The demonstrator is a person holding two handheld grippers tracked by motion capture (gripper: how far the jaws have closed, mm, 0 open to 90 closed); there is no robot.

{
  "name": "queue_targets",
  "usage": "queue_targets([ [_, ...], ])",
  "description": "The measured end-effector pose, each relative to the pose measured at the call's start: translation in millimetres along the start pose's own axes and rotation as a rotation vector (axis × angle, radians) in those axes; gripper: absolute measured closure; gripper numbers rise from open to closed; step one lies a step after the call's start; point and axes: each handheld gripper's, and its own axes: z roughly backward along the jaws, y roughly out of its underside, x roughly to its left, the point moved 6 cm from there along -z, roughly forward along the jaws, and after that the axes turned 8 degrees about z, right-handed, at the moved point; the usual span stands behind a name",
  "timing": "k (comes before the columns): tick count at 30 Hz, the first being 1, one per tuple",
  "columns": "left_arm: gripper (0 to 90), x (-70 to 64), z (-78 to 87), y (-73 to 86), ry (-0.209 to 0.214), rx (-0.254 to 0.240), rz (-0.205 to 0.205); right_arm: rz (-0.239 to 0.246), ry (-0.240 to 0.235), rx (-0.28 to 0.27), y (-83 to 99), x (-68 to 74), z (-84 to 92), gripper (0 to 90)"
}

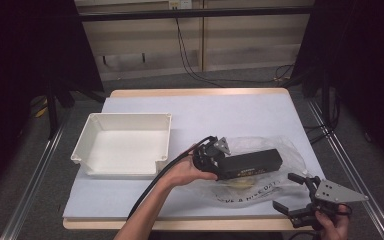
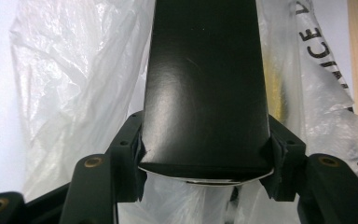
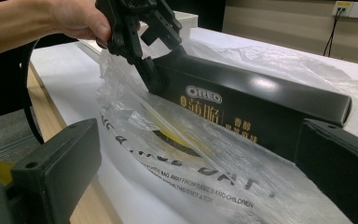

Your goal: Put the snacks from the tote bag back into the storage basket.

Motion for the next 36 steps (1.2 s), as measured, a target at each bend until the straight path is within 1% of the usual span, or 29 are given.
queue_targets([
  [1,43.0,0.2,2.3,-0.1,0.003,-0.004,0.002,-0.001,0.001,0.0,0.0,-0.3,0.2,0.0],
  [2,43.0,1.1,4.2,-0.2,-0.011,-0.005,0.003,-0.001,0.001,0.002,0.2,-0.5,0.6,0.0],
  [3,43.0,1.3,5.6,-0.3,-0.016,-0.011,0.009,-0.002,-0.004,0.007,0.6,-0.2,0.6,0.0],
  [4,43.0,0.1,6.6,-1.0,-0.004,-0.03,0.016,-0.002,-0.005,0.008,0.9,-0.2,0.5,0.0],
  [6,42.9,-2.2,10.1,-2.6,0.007,-0.042,0.018,0.004,-0.007,0.008,1.1,-0.3,-0.2,0.0],
  [8,43.0,-6.4,12.8,-5.1,0.004,-0.055,0.004,0.0,-0.003,0.007,0.7,-0.4,0.0,0.0],
  [10,42.9,-8.8,17.3,-6.5,0.016,-0.069,0.0,0.006,-0.001,0.001,0.1,-0.7,0.6,0.0],
  [12,43.0,-10.0,23.2,-6.7,0.01,-0.073,-0.014,0.008,0.0,0.001,0.2,-0.7,0.7,0.0],
  [13,43.0,-10.0,26.4,-7.1,0.011,-0.087,-0.011,0.008,0.0,0.002,0.7,-0.5,1.0,0.0],
  [14,43.0,-10.1,29.6,-6.9,0.014,-0.092,-0.013,0.01,-0.005,0.005,1.5,-0.5,1.2,0.0],
  [15,43.0,-9.7,32.8,-6.6,0.01,-0.092,-0.02,0.004,-0.001,0.008,2.2,-0.2,0.6,0.0],
  [16,43.0,-9.1,35.2,-6.4,0.006,-0.101,-0.012,0.005,-0.001,0.009,2.1,0.0,0.0,0.0],
  [17,43.0,-8.2,37.6,-5.9,0.003,-0.098,-0.009,0.008,-0.003,0.007,1.7,0.1,-0.7,0.0],
  [19,42.9,-4.4,42.5,-4.6,-0.022,-0.087,-0.002,0.01,-0.004,0.006,1.2,0.4,-1.4,0.0],
  [20,43.0,-2.8,45.1,-4.2,-0.022,-0.091,0.006,0.015,-0.009,0.008,1.7,0.6,-2.0,0.7],
  [22,42.9,-1.4,50.5,-3.4,-0.011,-0.114,0.006,0.017,-0.014,0.011,2.0,0.6,-3.0,0.8],
  [23,42.9,-1.2,53.8,-2.6,-0.011,-0.118,0.004,0.019,-0.015,0.013,2.0,0.4,-2.9,0.9],
  [24,42.9,-1.8,55.7,-1.8,-0.006,-0.133,0.008,0.016,-0.013,0.005,1.7,0.2,-3.1,0.8],
  [25,42.9,-2.6,58.1,-0.2,-0.003,-0.135,-0.003,0.011,-0.011,0.01,2.0,0.0,-2.1,0.7],
  [26,42.9,-3.3,59.9,1.5,-0.006,-0.125,-0.008,0.014,-0.009,0.009,2.5,-0.7,-2.3,0.7],
  [29,42.9,-5.2,63.5,5.7,-0.004,-0.128,-0.022,0.015,-0.005,0.017,3.7,-1.7,-1.8,0.7],
  [34,42.9,-1.8,73.8,10.9,-0.002,-0.14,-0.01,0.028,-0.001,0.016,3.4,-0.6,-2.1,1.0],
  [36,42.8,-1.4,77.5,12.8,0.005,-0.148,-0.004,0.035,0.0,0.017,3.7,-0.1,-1.4,0.9],
])
